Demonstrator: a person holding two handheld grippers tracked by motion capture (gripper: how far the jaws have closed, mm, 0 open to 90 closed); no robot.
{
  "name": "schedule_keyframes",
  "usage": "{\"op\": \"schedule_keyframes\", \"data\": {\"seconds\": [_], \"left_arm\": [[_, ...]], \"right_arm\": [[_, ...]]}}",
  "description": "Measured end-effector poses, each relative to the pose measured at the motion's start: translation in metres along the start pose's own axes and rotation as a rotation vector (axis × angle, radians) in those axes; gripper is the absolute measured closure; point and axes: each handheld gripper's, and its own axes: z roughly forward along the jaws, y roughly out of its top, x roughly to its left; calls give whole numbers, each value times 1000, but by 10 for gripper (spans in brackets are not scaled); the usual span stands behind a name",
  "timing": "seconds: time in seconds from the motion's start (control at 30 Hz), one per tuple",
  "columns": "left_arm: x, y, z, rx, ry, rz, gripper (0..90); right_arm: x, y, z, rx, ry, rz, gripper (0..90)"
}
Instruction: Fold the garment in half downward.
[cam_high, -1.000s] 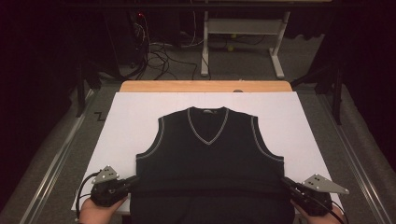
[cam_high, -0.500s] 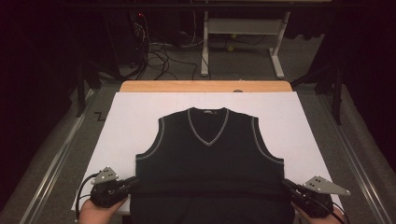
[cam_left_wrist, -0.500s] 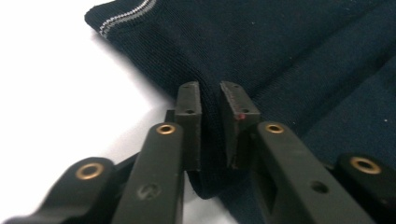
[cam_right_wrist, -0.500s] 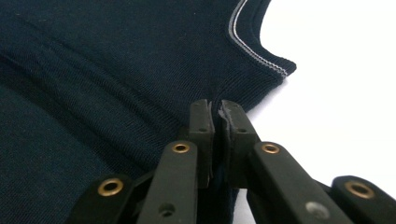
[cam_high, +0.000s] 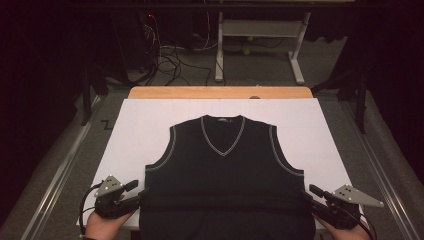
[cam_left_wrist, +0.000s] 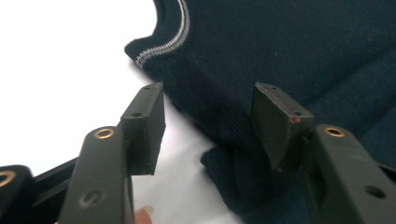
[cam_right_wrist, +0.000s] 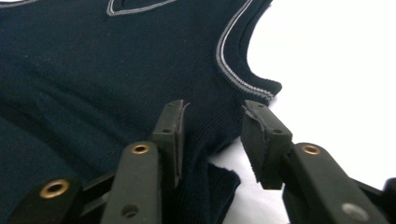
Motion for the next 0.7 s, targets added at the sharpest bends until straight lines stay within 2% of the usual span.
{"op": "schedule_keyframes", "data": {"seconds": [0.07,0.2,0.27,0.33,0.47,0.53,0.6,0.7], "left_arm": [[1,1,0,-17,-2,-3,418],[-2,7,1,-61,8,3,329],[-3,9,3,-70,5,10,308],[-4,11,5,-70,11,23,273],[-2,14,10,-81,-2,13,177],[0,16,12,-82,-4,9,158],[1,18,14,-84,-5,6,124],[3,23,17,-78,-5,13,119]], "right_arm": [[0,0,0,-4,-1,2,586],[-2,3,2,-38,-20,15,478],[-3,4,2,-45,-25,15,451],[-3,5,5,-50,-31,15,413],[-1,9,13,-57,-29,17,302],[-1,10,14,-61,-26,19,284],[0,14,18,-78,-21,24,214],[-1,16,21,-86,-22,15,182]]}}
